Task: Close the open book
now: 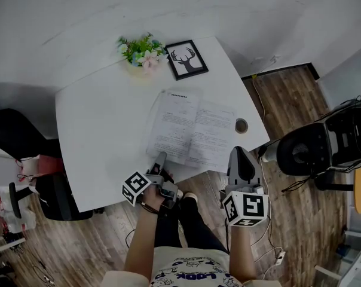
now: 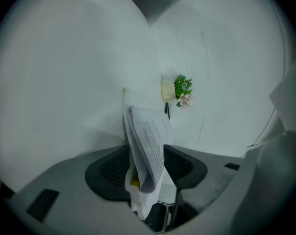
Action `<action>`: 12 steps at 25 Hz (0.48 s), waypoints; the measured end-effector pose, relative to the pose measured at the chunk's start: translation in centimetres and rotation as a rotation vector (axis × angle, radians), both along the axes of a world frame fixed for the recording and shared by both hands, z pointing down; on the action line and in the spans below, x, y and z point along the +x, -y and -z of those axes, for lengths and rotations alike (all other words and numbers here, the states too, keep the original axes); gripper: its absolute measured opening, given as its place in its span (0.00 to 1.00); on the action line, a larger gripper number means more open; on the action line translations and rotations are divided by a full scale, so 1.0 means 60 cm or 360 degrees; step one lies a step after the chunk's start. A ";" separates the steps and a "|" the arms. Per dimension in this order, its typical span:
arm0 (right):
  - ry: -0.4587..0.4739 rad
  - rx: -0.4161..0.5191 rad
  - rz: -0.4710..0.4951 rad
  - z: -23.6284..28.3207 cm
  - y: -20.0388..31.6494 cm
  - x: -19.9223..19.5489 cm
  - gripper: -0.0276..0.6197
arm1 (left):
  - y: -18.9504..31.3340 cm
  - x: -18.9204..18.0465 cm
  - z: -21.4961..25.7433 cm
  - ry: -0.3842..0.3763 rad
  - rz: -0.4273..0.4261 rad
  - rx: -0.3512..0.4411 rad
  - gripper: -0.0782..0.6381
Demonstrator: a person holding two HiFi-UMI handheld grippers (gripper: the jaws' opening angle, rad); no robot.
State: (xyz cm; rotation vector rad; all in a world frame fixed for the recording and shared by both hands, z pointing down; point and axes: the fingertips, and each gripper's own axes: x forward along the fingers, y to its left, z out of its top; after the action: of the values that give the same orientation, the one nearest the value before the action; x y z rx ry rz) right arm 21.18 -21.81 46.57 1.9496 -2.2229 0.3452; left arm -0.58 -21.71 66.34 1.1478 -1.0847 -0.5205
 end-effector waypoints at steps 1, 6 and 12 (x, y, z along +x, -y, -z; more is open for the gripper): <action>-0.0001 -0.0001 0.0001 0.000 0.000 0.000 0.09 | 0.001 0.000 0.001 0.0001 -0.0002 0.0005 0.40; -0.0003 -0.0008 0.0004 0.001 0.002 -0.003 0.09 | 0.006 0.000 0.002 -0.0002 0.0000 0.0004 0.40; -0.0005 -0.0009 0.0005 0.000 0.003 -0.003 0.09 | 0.009 -0.005 0.004 0.0007 0.0018 0.0014 0.40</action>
State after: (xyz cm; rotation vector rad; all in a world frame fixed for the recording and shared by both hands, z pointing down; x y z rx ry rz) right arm 21.01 -22.01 46.56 1.9423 -2.2203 0.3475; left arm -0.90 -22.24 66.12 1.1513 -1.0944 -0.5322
